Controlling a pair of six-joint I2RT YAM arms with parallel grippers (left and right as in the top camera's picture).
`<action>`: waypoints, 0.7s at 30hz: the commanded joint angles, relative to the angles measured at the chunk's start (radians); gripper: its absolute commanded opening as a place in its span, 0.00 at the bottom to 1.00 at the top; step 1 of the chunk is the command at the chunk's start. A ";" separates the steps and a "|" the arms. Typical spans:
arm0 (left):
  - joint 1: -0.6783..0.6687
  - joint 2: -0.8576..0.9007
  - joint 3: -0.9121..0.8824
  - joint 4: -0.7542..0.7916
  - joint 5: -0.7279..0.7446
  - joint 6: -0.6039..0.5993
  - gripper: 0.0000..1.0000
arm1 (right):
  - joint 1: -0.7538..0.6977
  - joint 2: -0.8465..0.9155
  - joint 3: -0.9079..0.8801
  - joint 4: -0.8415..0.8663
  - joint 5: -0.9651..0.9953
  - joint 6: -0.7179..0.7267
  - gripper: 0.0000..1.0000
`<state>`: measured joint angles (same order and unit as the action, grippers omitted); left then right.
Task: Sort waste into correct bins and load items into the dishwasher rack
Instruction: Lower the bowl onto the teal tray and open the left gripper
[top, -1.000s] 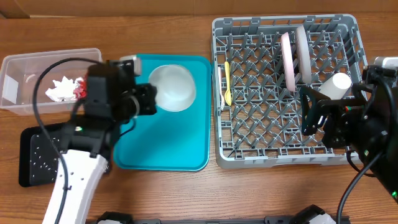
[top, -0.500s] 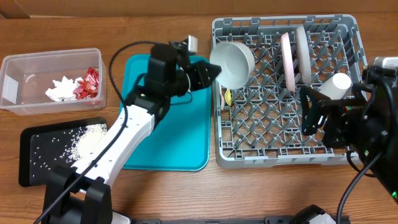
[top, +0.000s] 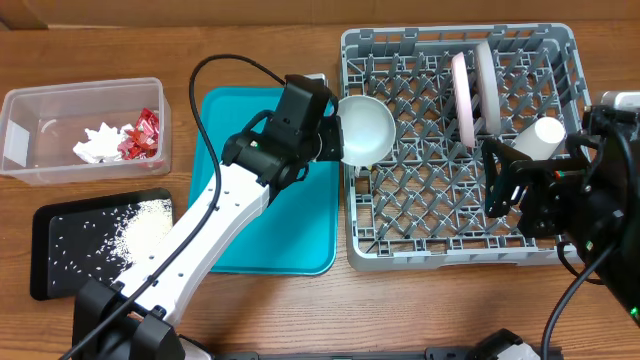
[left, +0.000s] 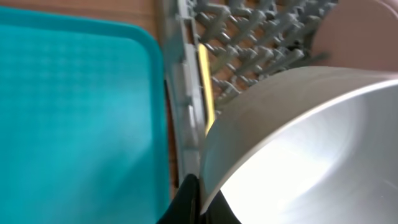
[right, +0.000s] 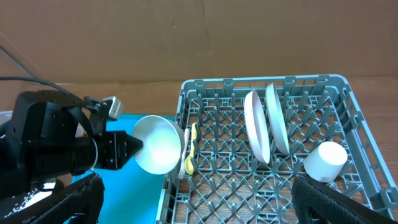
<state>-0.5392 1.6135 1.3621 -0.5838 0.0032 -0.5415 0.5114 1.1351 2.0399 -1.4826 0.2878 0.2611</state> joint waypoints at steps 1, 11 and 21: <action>-0.005 0.001 0.057 -0.090 -0.089 -0.006 0.04 | 0.004 -0.004 0.002 0.005 0.007 0.000 1.00; -0.002 0.002 0.061 -0.412 -0.290 -0.120 0.04 | 0.004 -0.004 0.002 0.005 0.007 0.000 1.00; 0.156 0.004 -0.092 -0.389 -0.168 -0.161 0.04 | 0.004 -0.004 0.002 0.006 0.007 0.000 1.00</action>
<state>-0.4709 1.6131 1.3464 -0.9989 -0.2424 -0.6785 0.5114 1.1351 2.0399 -1.4826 0.2878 0.2615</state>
